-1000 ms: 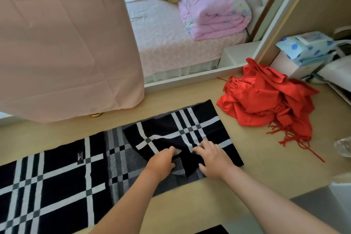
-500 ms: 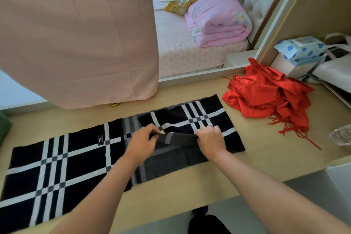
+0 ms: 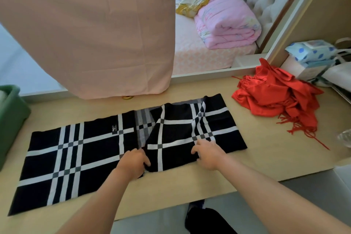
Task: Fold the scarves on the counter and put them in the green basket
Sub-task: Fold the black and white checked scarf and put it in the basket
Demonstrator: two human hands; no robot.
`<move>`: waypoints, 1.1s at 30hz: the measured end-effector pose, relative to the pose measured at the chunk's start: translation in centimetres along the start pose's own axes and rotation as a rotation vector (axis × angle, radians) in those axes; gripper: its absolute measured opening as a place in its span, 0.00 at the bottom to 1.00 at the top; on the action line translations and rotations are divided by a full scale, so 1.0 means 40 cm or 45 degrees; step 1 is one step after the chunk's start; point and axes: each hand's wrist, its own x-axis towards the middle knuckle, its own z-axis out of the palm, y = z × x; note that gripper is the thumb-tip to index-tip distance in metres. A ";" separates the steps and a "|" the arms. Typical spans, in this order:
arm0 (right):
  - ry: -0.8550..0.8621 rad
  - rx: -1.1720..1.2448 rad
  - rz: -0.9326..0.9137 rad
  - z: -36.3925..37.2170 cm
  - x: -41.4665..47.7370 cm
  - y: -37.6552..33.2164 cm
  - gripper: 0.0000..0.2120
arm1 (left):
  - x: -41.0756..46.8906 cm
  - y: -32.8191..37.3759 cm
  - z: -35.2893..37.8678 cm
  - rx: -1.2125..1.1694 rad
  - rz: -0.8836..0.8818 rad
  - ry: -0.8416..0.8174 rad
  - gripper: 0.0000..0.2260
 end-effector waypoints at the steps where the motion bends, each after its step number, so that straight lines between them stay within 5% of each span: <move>1: -0.008 0.035 -0.002 -0.003 0.004 0.004 0.19 | 0.005 0.004 0.002 0.018 -0.016 0.007 0.18; 9: 0.320 0.157 0.086 -0.096 0.156 0.109 0.12 | 0.178 0.015 -0.099 -0.455 -0.296 0.328 0.12; 14: 0.442 0.183 0.095 -0.166 0.280 0.177 0.13 | 0.338 0.003 -0.155 -0.386 -0.393 0.414 0.14; 23: 0.290 -0.049 0.182 -0.198 0.437 0.322 0.21 | 0.487 -0.028 -0.133 -0.345 -0.471 0.433 0.12; 29: 0.259 -0.067 0.266 -0.170 0.458 0.352 0.16 | 0.483 -0.045 -0.130 -0.531 -0.481 0.607 0.02; 33: 0.264 -0.157 0.315 -0.190 0.448 0.336 0.12 | 0.474 -0.072 -0.132 -0.613 -0.437 0.485 0.03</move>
